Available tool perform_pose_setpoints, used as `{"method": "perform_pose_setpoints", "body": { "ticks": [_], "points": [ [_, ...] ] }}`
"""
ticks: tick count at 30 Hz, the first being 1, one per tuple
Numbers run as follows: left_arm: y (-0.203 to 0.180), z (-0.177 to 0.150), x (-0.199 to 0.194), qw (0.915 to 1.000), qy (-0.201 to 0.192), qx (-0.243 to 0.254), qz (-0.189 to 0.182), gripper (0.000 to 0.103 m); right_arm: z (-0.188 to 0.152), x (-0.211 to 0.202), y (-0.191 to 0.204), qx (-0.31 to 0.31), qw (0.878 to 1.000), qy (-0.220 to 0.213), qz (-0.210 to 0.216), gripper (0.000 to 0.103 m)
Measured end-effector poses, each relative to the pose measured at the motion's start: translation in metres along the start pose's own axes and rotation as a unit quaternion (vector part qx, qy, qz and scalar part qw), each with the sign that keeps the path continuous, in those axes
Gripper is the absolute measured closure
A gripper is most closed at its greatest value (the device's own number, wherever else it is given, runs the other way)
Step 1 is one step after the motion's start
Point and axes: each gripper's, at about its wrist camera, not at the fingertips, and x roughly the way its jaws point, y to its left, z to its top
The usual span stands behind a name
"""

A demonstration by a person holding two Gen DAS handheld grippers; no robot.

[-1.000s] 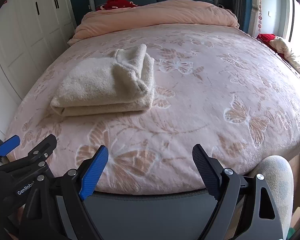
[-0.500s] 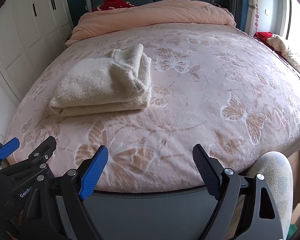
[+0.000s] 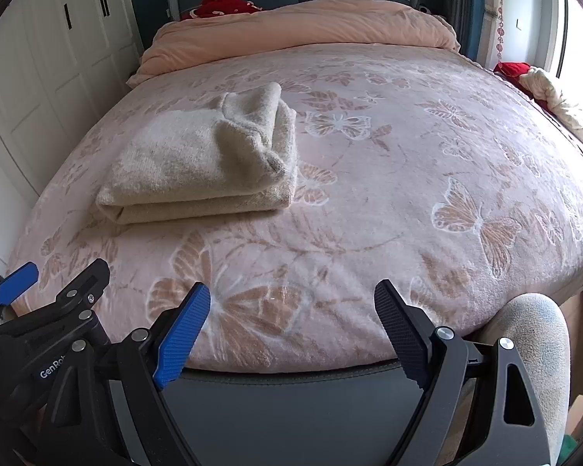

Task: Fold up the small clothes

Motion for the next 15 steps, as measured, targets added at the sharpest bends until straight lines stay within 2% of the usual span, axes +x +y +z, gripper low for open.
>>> {"method": "perform_pose_setpoints", "body": {
  "ticks": [15],
  "points": [
    [-0.0035, -0.0012, 0.0004, 1.0000, -0.006, -0.001, 0.005, 0.015, -0.0016, -0.0019, 0.0038, 0.007, 1.000, 0.000, -0.007, 0.018]
  ]
}}
